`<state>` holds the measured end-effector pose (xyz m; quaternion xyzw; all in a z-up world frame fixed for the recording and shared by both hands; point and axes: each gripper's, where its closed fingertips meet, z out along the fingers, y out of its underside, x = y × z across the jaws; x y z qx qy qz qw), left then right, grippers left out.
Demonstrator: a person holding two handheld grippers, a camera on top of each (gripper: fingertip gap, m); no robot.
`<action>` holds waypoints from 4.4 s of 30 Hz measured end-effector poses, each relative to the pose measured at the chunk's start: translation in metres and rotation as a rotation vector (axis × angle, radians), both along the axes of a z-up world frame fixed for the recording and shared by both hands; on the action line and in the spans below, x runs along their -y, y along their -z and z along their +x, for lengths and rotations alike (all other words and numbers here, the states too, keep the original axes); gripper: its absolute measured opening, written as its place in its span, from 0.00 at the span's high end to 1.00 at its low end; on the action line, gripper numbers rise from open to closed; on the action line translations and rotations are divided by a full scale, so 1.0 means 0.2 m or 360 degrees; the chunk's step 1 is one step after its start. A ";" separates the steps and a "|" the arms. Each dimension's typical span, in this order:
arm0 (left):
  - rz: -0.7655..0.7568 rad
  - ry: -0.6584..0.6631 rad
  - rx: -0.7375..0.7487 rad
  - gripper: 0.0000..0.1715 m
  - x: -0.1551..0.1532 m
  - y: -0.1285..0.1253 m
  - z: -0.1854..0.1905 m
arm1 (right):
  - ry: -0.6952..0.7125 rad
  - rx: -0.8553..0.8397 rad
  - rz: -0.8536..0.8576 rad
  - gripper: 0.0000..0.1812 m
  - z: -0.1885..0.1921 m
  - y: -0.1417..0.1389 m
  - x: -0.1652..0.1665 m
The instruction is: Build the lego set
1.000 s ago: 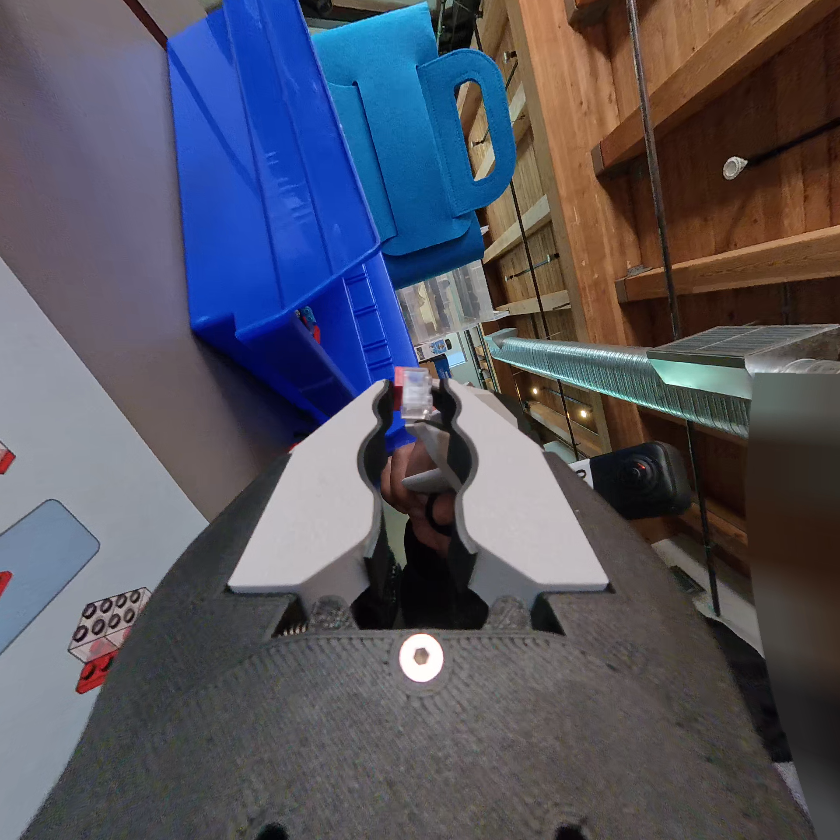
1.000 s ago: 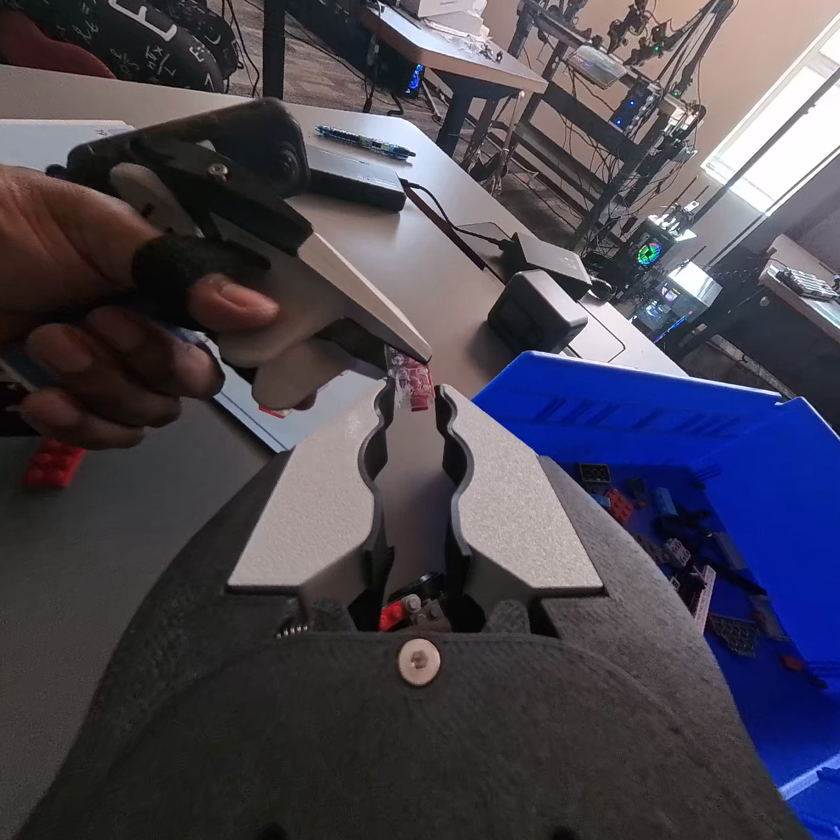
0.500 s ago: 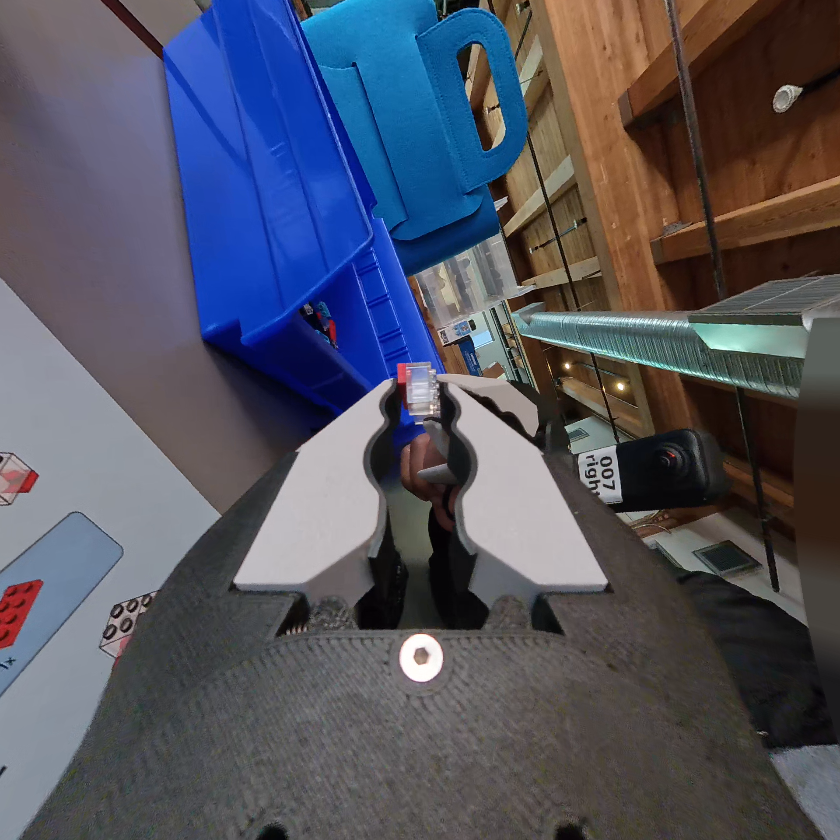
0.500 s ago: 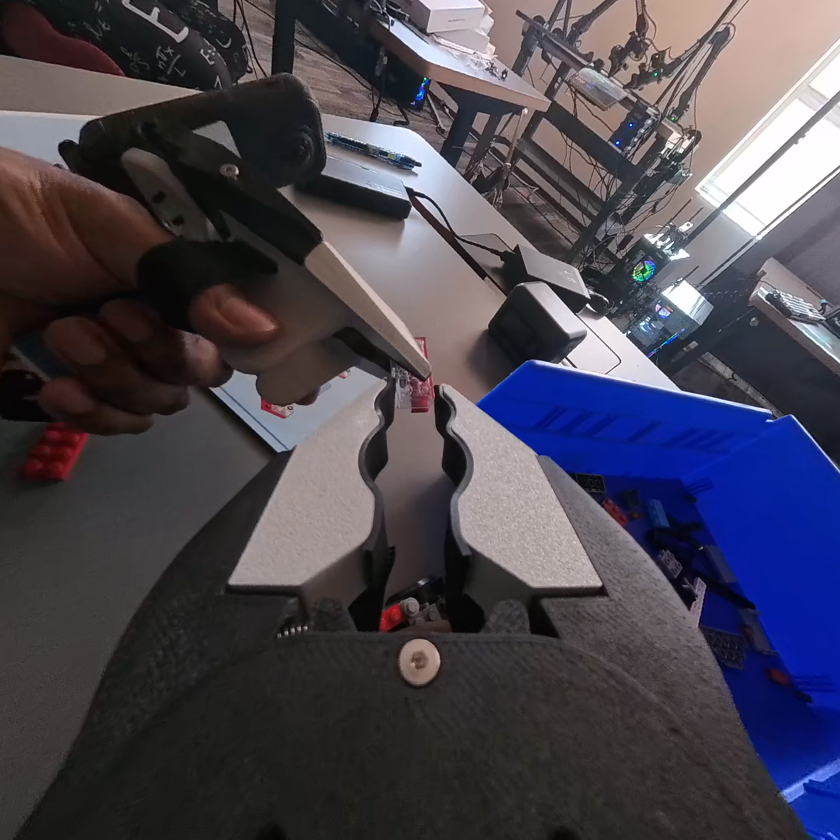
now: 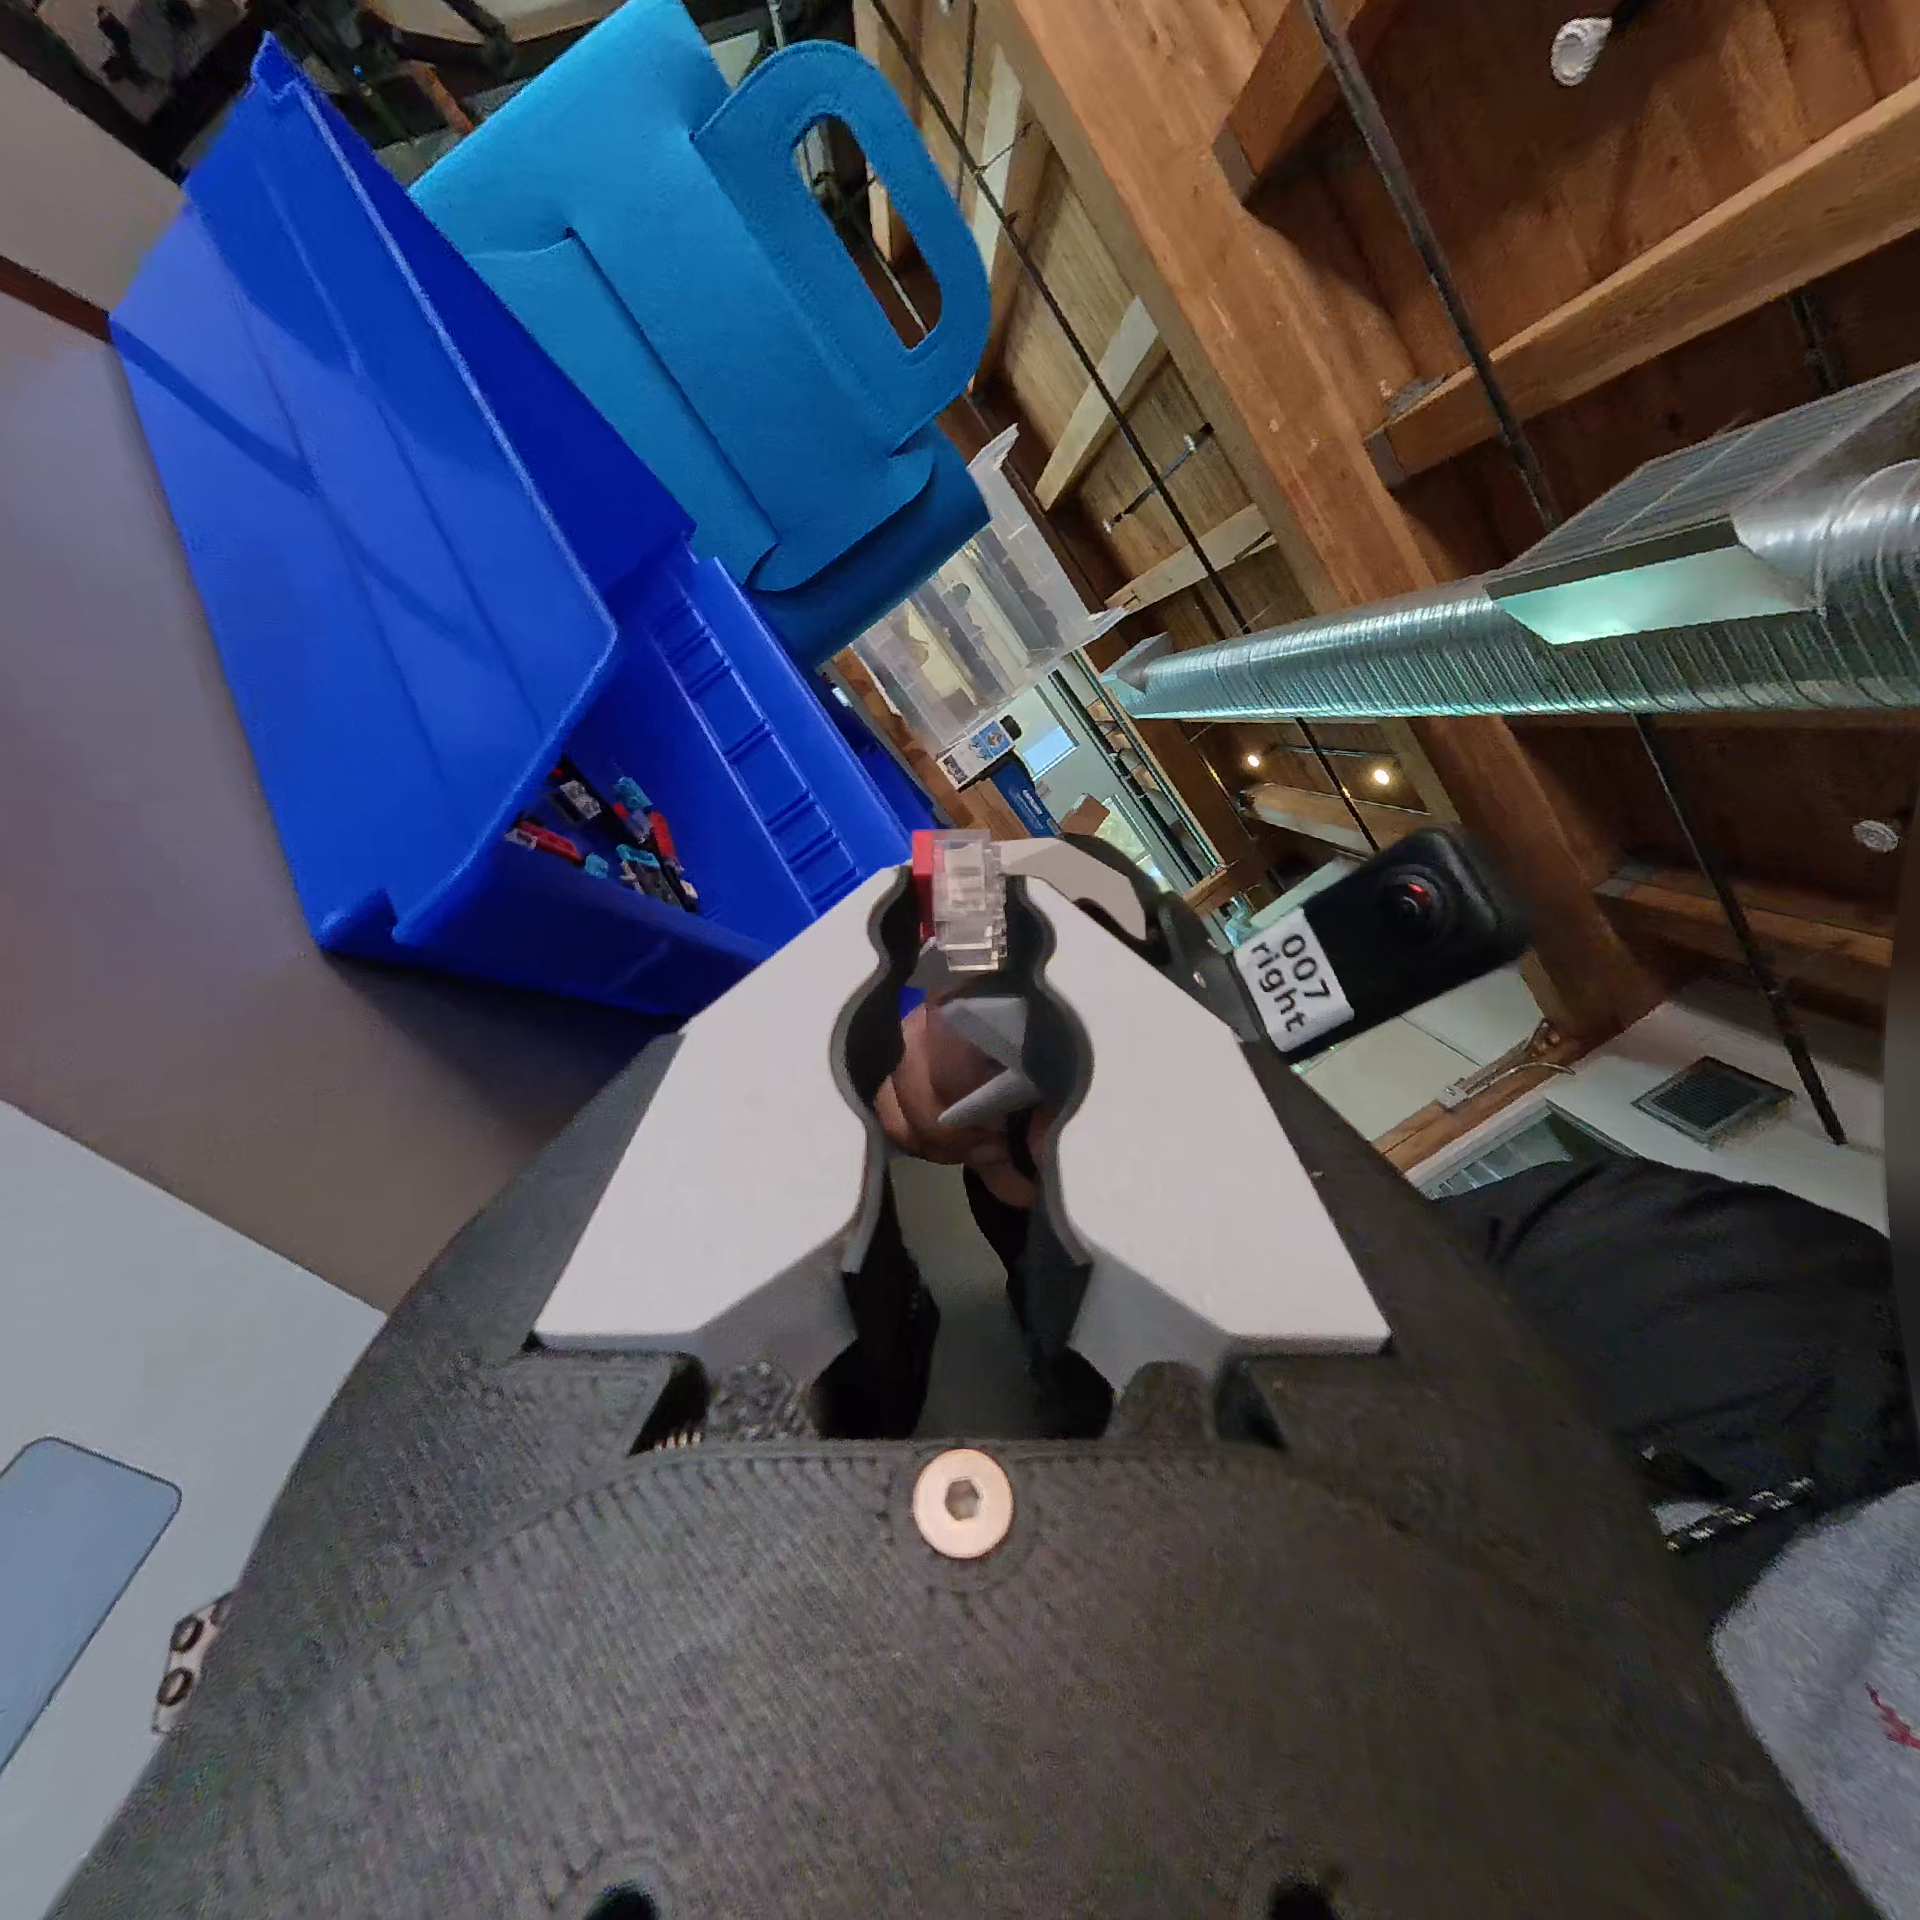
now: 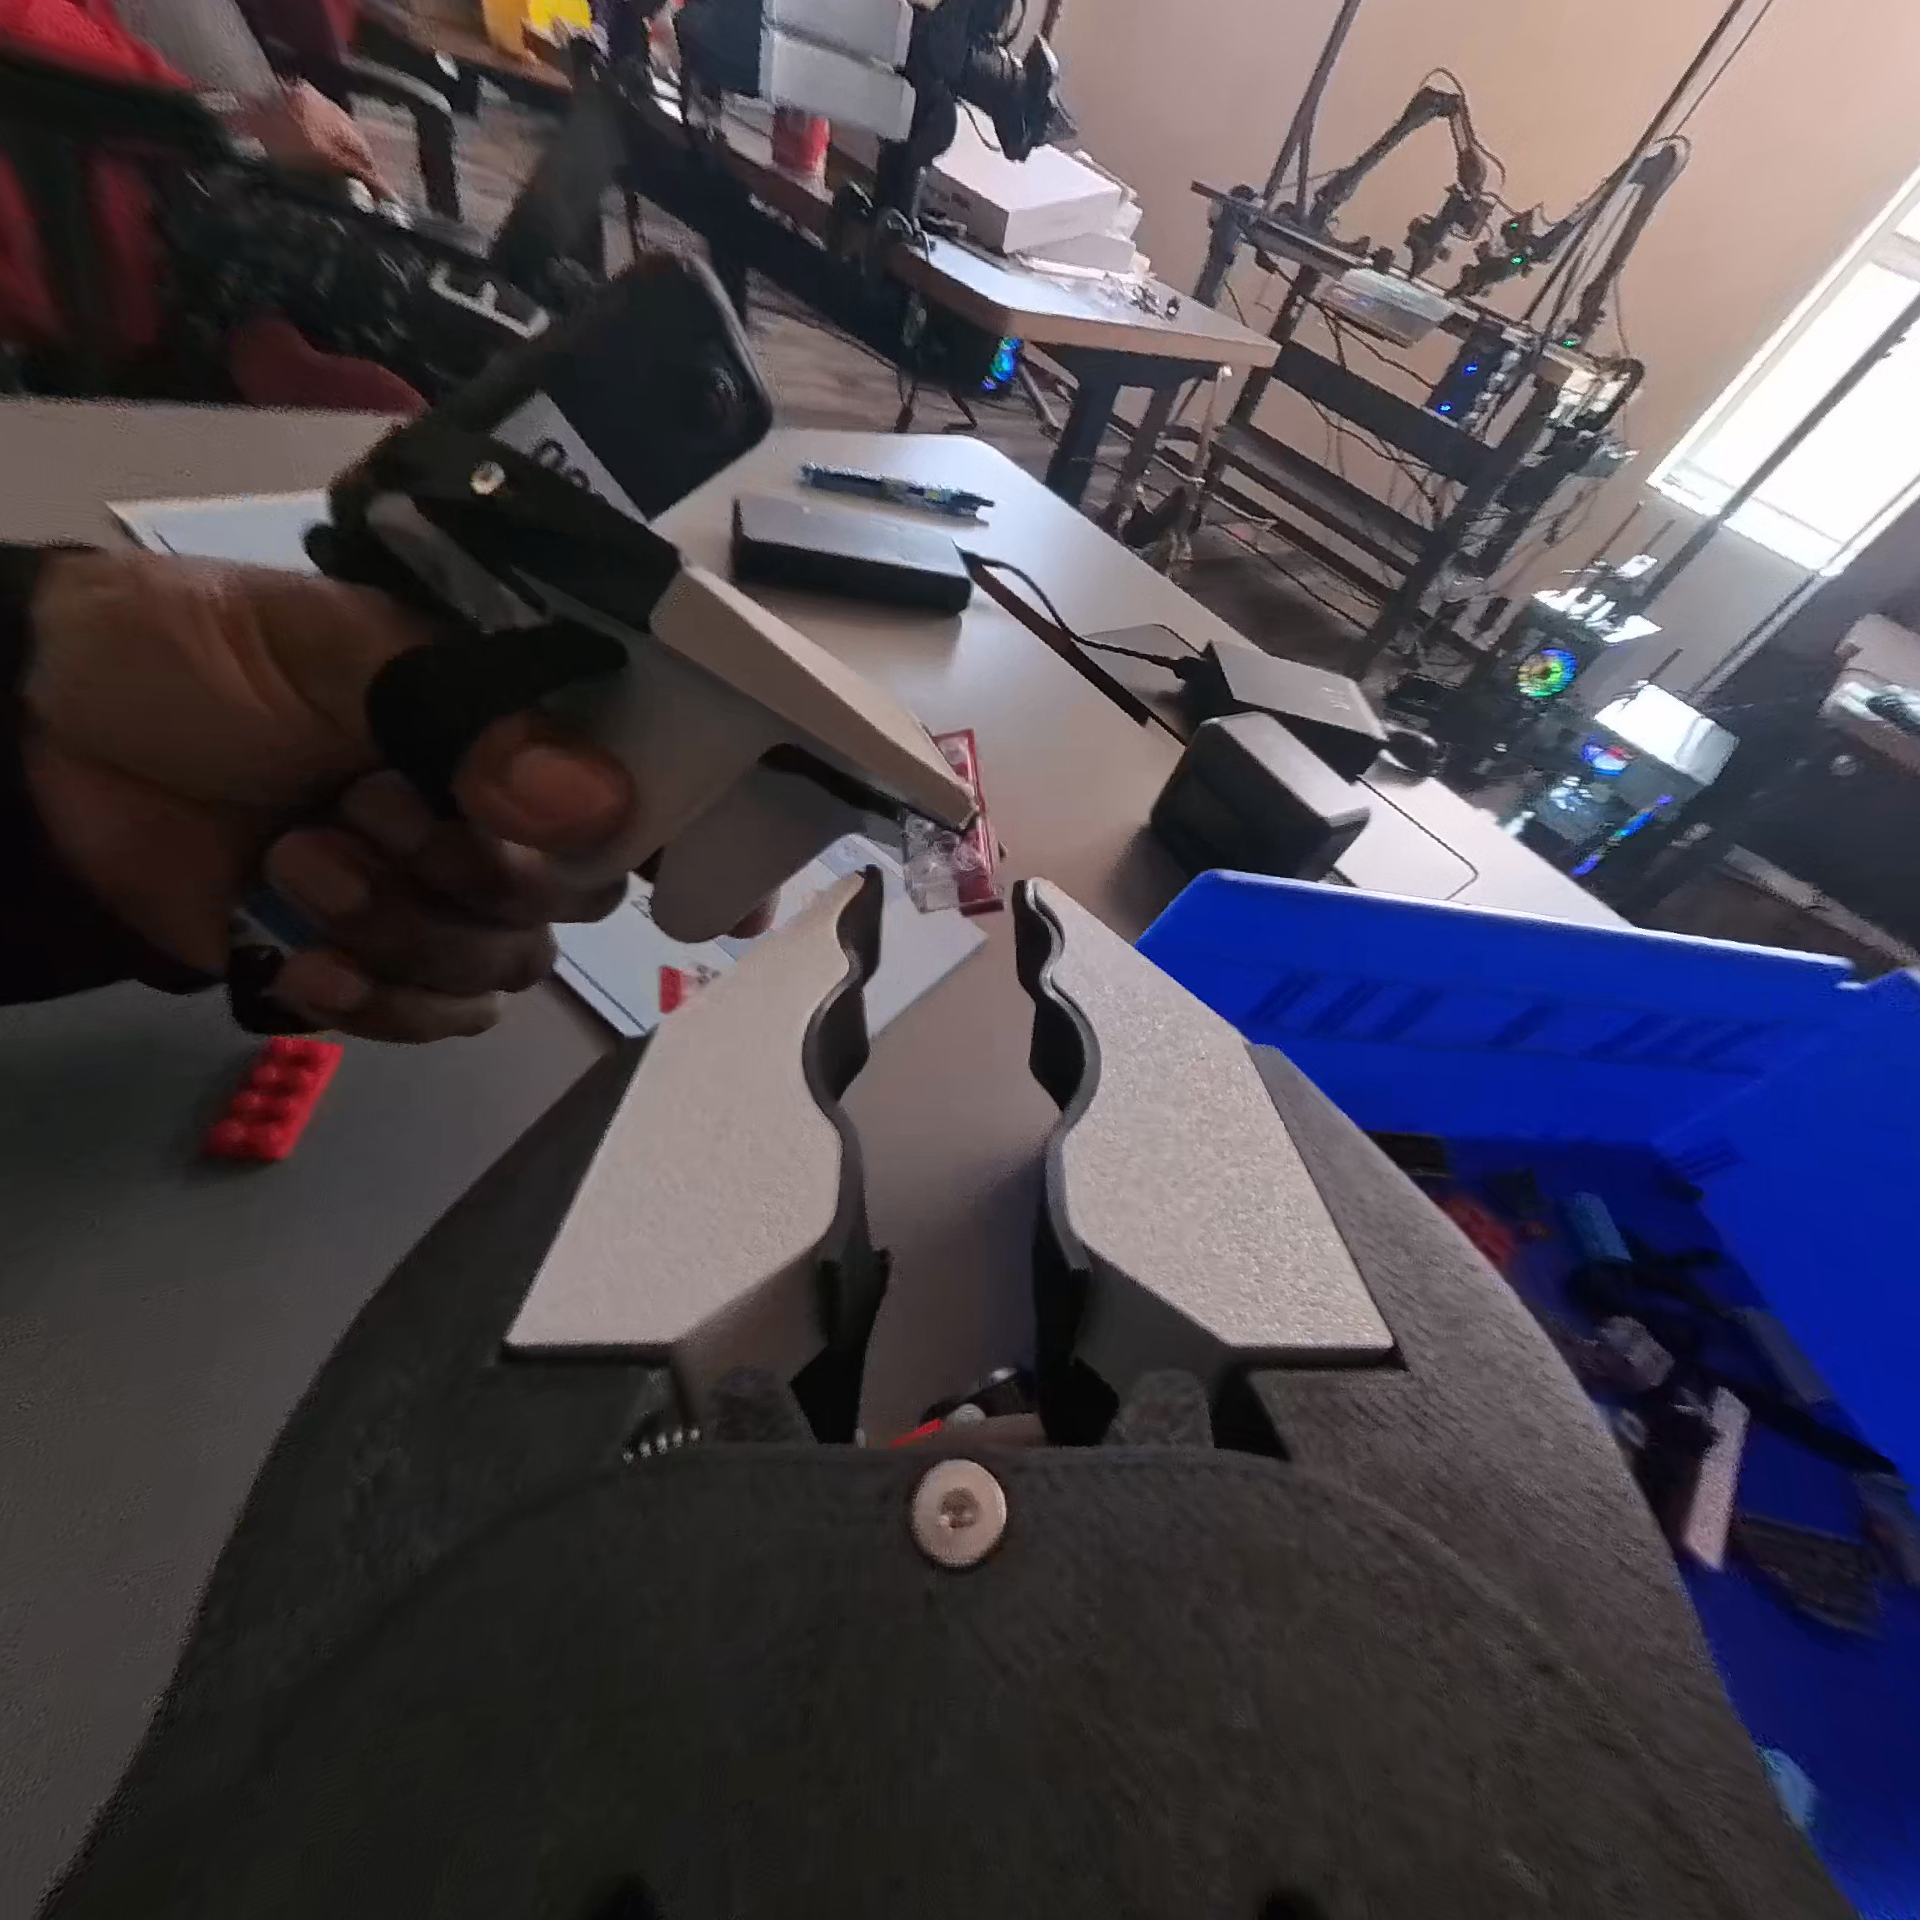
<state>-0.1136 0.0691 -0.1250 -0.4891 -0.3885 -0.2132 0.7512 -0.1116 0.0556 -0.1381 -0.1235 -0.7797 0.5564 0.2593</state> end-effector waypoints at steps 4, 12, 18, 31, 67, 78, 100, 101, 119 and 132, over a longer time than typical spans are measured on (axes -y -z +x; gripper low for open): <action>0.0062 0.0016 -0.0126 0.91 0.02 -0.07 0.02 | -0.0133 0.0245 -0.0262 0.84 0.03 -0.07 -0.02; 0.0097 0.0071 -0.0362 0.91 0.02 -0.16 0.08 | -0.0424 0.0764 -0.0763 0.84 0.11 -0.19 -0.03; 0.0105 0.0121 -0.0476 0.91 0.00 -0.19 0.13 | -0.0552 0.0965 -0.0943 0.85 0.14 -0.23 -0.02; 0.0176 0.0180 -0.0554 0.90 -0.01 -0.23 0.18 | -0.0645 0.1000 -0.1036 0.90 0.17 -0.26 -0.02; 0.0177 0.0220 -0.0969 0.90 -0.01 -0.31 0.33 | -0.0778 0.0592 -0.0961 0.84 0.31 -0.37 -0.03; 0.0195 0.0257 -0.1045 0.90 -0.02 -0.32 0.37 | -0.0821 0.0499 -0.0967 0.90 0.36 -0.38 -0.03; 0.0191 0.0264 -0.0986 0.90 -0.03 -0.31 0.36 | -0.0770 0.0368 -0.0912 0.90 0.34 -0.37 -0.04; 0.0190 0.0277 -0.0970 0.90 -0.03 -0.31 0.36 | -0.0769 0.0353 -0.0901 0.90 0.34 -0.37 -0.05; 0.0236 0.0285 -0.1038 0.91 -0.02 -0.34 0.40 | -0.0792 0.0279 -0.0927 0.90 0.38 -0.40 -0.04; 0.0245 0.0273 -0.1084 0.91 -0.02 -0.36 0.42 | -0.0829 0.0320 -0.0981 0.91 0.39 -0.42 -0.04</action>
